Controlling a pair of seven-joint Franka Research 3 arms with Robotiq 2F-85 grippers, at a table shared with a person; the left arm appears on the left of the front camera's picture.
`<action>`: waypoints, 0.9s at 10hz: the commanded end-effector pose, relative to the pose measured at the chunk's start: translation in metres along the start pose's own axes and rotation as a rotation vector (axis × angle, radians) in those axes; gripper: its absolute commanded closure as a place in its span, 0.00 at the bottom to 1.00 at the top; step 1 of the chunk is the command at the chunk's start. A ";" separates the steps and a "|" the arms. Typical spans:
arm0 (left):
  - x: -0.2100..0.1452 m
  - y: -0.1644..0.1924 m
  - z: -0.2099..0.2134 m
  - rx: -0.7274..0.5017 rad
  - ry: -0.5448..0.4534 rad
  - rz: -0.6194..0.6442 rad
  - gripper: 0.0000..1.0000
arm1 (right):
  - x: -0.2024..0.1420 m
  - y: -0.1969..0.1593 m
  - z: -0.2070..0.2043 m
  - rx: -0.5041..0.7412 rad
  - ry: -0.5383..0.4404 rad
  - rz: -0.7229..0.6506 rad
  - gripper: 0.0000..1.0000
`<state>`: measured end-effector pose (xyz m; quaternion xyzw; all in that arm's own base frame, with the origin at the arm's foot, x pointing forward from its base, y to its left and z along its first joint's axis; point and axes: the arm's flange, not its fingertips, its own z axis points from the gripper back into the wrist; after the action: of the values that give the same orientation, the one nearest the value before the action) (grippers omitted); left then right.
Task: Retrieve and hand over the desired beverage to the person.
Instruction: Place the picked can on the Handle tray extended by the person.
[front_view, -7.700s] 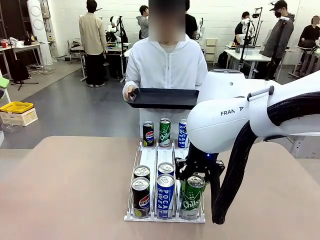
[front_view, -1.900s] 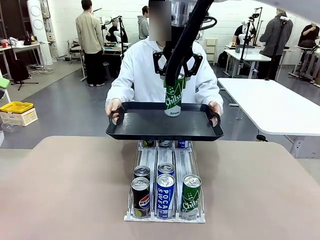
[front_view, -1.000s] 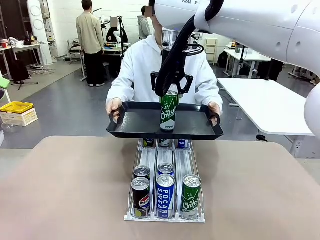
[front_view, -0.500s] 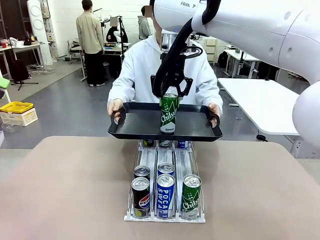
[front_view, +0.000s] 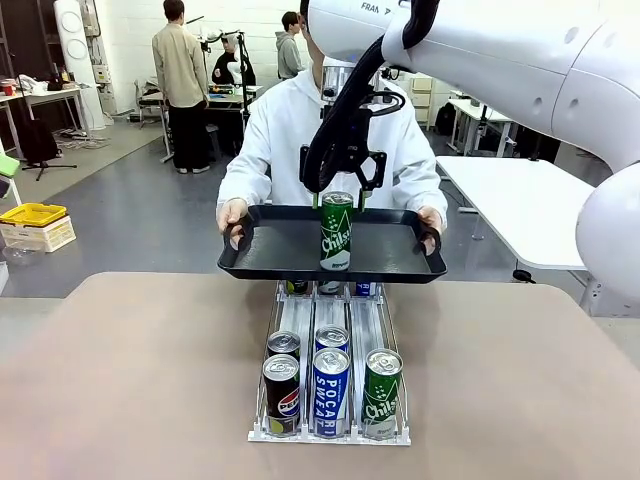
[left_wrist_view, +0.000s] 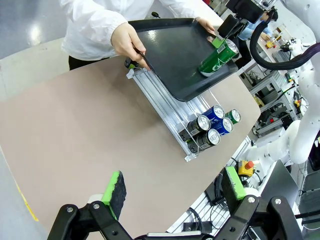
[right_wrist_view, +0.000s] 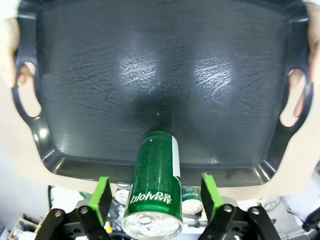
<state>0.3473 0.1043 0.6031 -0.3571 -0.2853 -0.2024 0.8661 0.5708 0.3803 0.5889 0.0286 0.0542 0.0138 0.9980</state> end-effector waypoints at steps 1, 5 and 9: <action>0.000 0.000 0.001 -0.012 -0.012 -0.017 0.00 | 0.001 0.010 0.019 -0.003 -0.006 -0.011 0.00; 0.000 0.000 0.001 -0.012 -0.012 -0.017 0.00 | -0.012 0.006 0.031 -0.006 -0.031 -0.011 0.00; 0.000 0.000 0.001 -0.012 -0.012 -0.017 0.00 | -0.114 -0.041 0.062 -0.067 -0.086 -0.036 0.00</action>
<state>0.3475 0.1042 0.6030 -0.3571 -0.2851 -0.2024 0.8661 0.5159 0.3644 0.6718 0.0191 0.0163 0.0133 0.9996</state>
